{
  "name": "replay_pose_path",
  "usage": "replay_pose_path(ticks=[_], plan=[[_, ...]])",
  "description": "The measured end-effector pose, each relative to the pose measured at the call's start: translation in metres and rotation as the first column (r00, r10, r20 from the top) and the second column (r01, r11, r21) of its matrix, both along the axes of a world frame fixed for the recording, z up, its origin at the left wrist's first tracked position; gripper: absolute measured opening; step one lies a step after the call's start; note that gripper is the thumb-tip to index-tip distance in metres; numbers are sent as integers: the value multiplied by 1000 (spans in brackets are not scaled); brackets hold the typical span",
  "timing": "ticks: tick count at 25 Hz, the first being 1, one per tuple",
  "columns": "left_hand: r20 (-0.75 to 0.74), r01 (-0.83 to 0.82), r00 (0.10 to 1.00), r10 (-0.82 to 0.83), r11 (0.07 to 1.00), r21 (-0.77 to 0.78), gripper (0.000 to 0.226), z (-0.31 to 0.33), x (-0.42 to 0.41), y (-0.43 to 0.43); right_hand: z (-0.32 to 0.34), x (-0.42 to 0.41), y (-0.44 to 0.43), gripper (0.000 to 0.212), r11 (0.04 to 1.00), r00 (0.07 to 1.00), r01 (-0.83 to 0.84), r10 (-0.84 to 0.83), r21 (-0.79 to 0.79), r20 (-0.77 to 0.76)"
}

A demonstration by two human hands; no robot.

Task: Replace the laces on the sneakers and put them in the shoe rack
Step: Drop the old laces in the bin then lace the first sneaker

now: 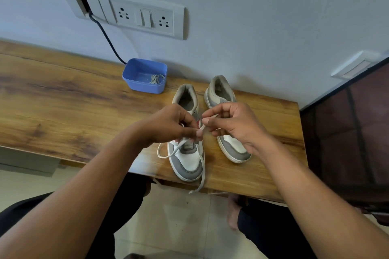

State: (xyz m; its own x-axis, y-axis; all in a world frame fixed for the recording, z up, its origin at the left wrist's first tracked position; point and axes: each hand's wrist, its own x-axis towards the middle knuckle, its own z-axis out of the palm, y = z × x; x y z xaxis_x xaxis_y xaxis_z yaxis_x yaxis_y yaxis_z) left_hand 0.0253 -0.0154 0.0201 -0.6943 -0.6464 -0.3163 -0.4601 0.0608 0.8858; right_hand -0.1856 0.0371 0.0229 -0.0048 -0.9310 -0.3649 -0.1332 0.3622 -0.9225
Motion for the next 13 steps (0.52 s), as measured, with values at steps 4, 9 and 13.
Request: replay_pose_path(ticks=[4,9,13], plan=[[13,-18,1000,18,1000,19,13,-5,-9,8,-11,23,2,42,955,949,295,-297,34,101],[146,-59,986,85,983,-172,7,-10,2,-3,-4,11,1,19,967,967,249,-245,-49,67],[387,68,918,88,926,-371,13,-13,2,0,3,-1,8,21,975,973,193,-205,-110,-107]])
